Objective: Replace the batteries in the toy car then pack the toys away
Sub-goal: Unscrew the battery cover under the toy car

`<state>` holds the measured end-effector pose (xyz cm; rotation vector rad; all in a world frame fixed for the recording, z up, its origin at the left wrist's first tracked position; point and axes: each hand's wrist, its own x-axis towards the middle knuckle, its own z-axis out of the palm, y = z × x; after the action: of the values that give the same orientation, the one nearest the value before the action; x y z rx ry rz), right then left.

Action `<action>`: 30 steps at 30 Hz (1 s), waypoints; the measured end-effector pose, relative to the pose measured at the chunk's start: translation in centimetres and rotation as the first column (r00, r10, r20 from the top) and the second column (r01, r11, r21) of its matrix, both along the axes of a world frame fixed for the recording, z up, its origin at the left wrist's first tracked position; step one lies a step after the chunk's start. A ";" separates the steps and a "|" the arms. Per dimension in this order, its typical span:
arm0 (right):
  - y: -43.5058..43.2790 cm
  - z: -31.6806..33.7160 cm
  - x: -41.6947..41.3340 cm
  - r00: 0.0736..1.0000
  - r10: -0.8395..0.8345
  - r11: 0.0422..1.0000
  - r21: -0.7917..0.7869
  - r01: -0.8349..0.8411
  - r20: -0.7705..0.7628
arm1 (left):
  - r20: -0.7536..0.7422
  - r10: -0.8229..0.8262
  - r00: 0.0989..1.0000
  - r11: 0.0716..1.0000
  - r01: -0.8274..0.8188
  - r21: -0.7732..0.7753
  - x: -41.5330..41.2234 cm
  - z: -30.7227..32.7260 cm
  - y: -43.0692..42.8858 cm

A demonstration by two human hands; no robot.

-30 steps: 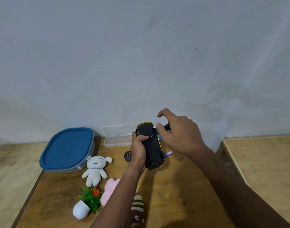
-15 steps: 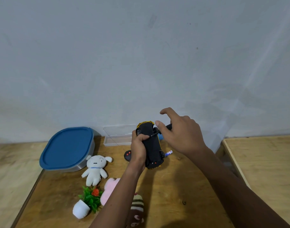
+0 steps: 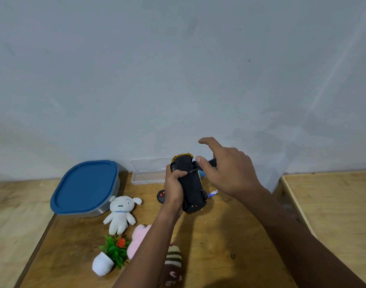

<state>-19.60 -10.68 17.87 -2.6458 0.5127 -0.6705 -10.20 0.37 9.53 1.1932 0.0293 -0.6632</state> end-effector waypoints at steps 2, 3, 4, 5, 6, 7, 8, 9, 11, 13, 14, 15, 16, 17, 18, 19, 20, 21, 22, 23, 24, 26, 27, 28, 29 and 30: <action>-0.2 -0.2 0.2 0.999 -0.038 0.999 -0.019 0.037 -0.027 | 0.000 -0.006 1.000 1.000 0.006 -0.004 -0.1 -0.1 0.1; -0.2 -0.3 0.2 0.998 -0.044 0.999 -0.015 0.044 -0.035 | -0.001 -0.006 1.000 1.000 0.006 -0.002 -0.1 -0.1 0.1; -0.1 -0.3 0.2 0.999 -0.040 0.999 -0.002 0.040 -0.027 | -0.004 -0.005 1.000 1.000 0.005 0.003 -0.1 -0.1 0.1; 0.0 -0.2 0.2 1.000 -0.027 0.999 0.017 0.027 -0.012 | -0.007 -0.003 1.000 1.000 0.003 0.006 -0.2 0.0 0.1; 0.1 -0.1 0.2 1.000 -0.011 0.999 0.041 0.011 0.004 | -0.009 0.004 1.000 1.000 -0.004 0.010 -0.2 0.1 0.1; 0.2 0.0 0.1 1.000 0.006 0.998 0.069 -0.007 0.014 | -0.003 0.007 1.000 1.000 -0.007 0.012 -0.1 0.2 0.1; 0.3 0.2 0.0 1.000 0.020 0.995 0.100 -0.022 0.018 | 0.010 0.007 1.000 1.000 -0.007 0.015 -0.1 0.2 0.1; 0.4 0.4 0.0 0.999 0.029 0.991 0.127 -0.031 0.019 | 0.019 0.001 1.000 1.000 -0.002 0.015 -0.2 0.3 0.1; 0.4 0.5 0.0 1.000 0.027 0.991 0.132 -0.028 0.009 | 0.011 -0.010 1.000 1.000 0.010 0.008 -0.2 0.4 0.2; 0.4 0.5 0.0 1.000 0.003 0.997 0.078 -0.002 -0.014 | -0.007 -0.019 1.000 1.000 0.019 0.009 -0.2 0.3 0.3; 0.3 0.4 0.1 1.000 -0.013 0.999 0.045 0.014 -0.023 | -0.009 -0.019 1.000 1.000 0.019 0.007 -0.1 0.2 0.2; 0.1 0.3 0.1 0.999 -0.024 0.999 0.029 0.024 -0.027 | -0.013 -0.019 1.000 1.000 0.019 0.000 -0.1 0.1 0.2; 0.0 0.3 0.2 0.999 -0.028 0.999 0.036 0.029 -0.024 | -0.020 -0.020 1.000 1.000 0.020 -0.011 0.0 0.0 0.1; -0.1 0.2 0.2 0.999 -0.028 0.998 0.057 0.029 -0.017 | -0.031 -0.020 0.999 1.000 0.019 -0.022 0.1 -0.1 0.1; -0.1 0.2 0.2 1.000 -0.026 0.996 0.081 0.026 -0.009 | -0.042 -0.018 0.999 0.999 0.017 -0.033 0.1 -0.1 0.1; 0.0 0.2 0.2 1.000 -0.020 0.995 0.103 0.020 0.000 | -0.051 -0.019 0.999 0.999 0.017 -0.039 0.2 -0.1 0.1; 0.1 0.2 0.2 1.000 -0.012 0.993 0.120 0.011 0.008 | -0.058 -0.023 0.998 0.999 0.021 -0.040 0.3 -0.1 0.1; 0.1 0.3 0.1 1.000 -0.001 0.991 0.135 -0.001 0.018 | -0.064 -0.029 0.998 0.999 0.026 -0.040 0.3 0.0 0.1; 0.2 0.4 0.1 1.000 0.008 0.989 0.145 -0.011 0.024 | -0.064 -0.031 0.997 0.999 0.028 -0.043 0.3 0.0 0.1; 0.2 0.5 0.0 1.000 0.013 0.989 0.150 -0.016 0.023 | -0.059 -0.030 0.998 0.999 0.027 -0.045 0.3 0.1 0.0; 0.2 0.5 0.0 1.000 0.013 0.988 0.151 -0.016 0.017 | -0.053 -0.028 0.998 0.999 0.026 -0.038 0.3 0.0 0.1; 0.2 0.5 0.0 1.000 0.008 0.991 0.135 -0.009 0.003 | -0.045 -0.036 0.998 0.999 0.035 -0.031 0.3 -0.1 0.1; 0.2 0.4 0.1 1.000 0.004 0.994 0.112 -0.004 0.000 | -0.039 -0.042 0.998 0.999 0.040 -0.033 0.3 -0.3 0.1; 0.1 0.3 0.1 1.000 -0.005 0.997 0.081 0.005 -0.002 | -0.034 -0.043 0.999 0.999 0.041 -0.035 0.3 -0.3 0.1; 0.0 0.2 0.2 1.000 -0.015 0.999 0.049 0.015 -0.008 | -0.031 -0.042 0.999 0.998 0.040 -0.040 0.3 -0.4 0.1; -0.1 0.1 0.3 1.000 -0.022 0.999 0.028 0.022 -0.018 | -0.032 -0.039 0.999 0.998 0.037 -0.046 0.3 -0.4 0.1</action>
<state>-19.33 -10.73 18.00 -2.6257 0.5527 -0.6429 -9.88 0.47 9.10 1.1416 0.0196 -0.7135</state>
